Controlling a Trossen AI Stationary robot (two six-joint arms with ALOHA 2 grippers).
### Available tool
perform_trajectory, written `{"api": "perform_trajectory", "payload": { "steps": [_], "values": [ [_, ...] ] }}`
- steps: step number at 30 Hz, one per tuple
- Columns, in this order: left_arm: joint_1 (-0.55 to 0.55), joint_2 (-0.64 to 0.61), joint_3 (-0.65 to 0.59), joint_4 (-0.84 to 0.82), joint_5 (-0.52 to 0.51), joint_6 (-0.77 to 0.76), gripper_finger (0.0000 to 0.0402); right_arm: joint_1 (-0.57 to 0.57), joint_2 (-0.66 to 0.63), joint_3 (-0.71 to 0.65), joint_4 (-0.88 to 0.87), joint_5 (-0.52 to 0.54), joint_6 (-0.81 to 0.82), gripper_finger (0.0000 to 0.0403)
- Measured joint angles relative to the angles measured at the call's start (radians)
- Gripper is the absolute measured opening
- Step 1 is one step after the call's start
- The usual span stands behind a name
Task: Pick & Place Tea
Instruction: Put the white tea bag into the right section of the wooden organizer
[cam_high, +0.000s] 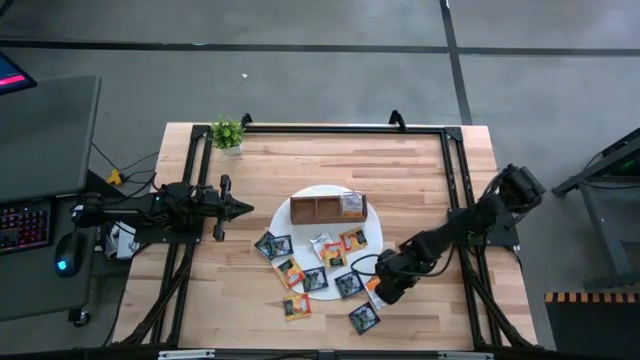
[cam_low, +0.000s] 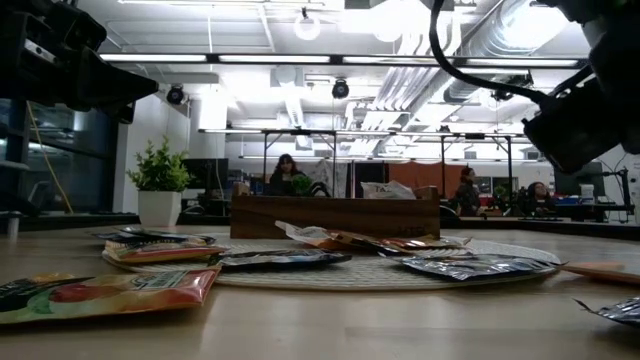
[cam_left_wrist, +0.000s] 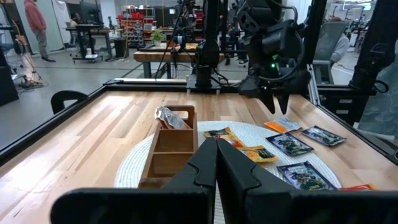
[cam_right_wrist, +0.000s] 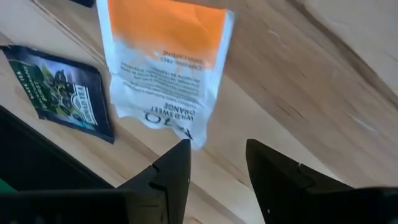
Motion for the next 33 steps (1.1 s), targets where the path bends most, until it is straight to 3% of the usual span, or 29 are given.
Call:
{"api": "perform_trajectory", "payload": {
  "steps": [16, 33],
  "values": [
    [0.0, 0.0, 0.0, 0.0, 0.0, 0.0, 0.0001, -0.002, 0.034, 0.0, 0.074, 0.014, 0.007, 0.015],
    [0.0, 0.0, 0.0, 0.0, -0.001, 0.0, 0.0001, -0.002, 0.034, 0.0, 0.095, -0.001, 0.007, 0.009]
  ]
}}
